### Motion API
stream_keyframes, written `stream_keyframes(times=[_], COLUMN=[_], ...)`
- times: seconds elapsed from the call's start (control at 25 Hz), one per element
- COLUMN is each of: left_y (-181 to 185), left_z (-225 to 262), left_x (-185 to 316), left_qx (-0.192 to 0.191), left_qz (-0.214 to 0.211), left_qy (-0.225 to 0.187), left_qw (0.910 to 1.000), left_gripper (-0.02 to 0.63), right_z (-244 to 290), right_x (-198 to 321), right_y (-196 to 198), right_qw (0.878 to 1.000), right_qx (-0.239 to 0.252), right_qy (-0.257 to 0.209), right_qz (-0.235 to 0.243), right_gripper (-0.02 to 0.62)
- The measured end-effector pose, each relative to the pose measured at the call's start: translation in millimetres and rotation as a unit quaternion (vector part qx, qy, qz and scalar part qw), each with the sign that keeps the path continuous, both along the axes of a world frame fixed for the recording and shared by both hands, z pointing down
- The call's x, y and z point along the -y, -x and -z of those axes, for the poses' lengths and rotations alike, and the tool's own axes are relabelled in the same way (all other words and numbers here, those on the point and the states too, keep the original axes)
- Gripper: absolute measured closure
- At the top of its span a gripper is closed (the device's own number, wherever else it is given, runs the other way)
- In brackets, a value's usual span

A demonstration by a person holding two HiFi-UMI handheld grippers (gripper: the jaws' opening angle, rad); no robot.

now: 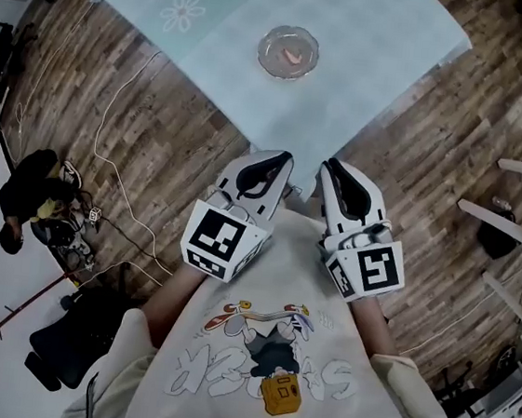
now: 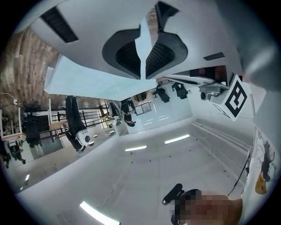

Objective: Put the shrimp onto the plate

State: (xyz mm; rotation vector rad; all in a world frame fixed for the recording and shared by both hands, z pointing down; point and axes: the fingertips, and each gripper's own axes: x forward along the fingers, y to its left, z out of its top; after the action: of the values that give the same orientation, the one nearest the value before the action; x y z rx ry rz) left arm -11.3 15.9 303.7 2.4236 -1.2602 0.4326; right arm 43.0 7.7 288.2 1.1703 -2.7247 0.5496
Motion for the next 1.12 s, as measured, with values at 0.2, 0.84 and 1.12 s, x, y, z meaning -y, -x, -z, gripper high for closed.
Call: stream_keyframes(times=[0.2, 0.84, 1.12], left_y=[-9.3, -22.5, -22.2], left_z=[-9.1, -5.7, -1.1], left_x=[-22.7, -22.8, -19.6], left_qx=[0.000, -0.017, -0.020], left_qz=[0.016, 0.019, 0.032], left_qy=[0.009, -0.004, -0.014], left_qw=[0.9998, 0.9997, 0.9992], left_gripper=[0.598, 0.598, 0.598], right_z=[-9.3, -5.0, -5.7], right_x=[-14.8, -29.2, -25.3], right_y=[-1.0, -12.8, -22.2], right_qw=[1.000, 1.000, 1.000], right_qx=[0.025, -0.005, 0.011], right_qy=[0.014, -0.008, 0.001], right_qz=[0.008, -0.005, -0.013], right_gripper=[0.541, 0.558, 0.558])
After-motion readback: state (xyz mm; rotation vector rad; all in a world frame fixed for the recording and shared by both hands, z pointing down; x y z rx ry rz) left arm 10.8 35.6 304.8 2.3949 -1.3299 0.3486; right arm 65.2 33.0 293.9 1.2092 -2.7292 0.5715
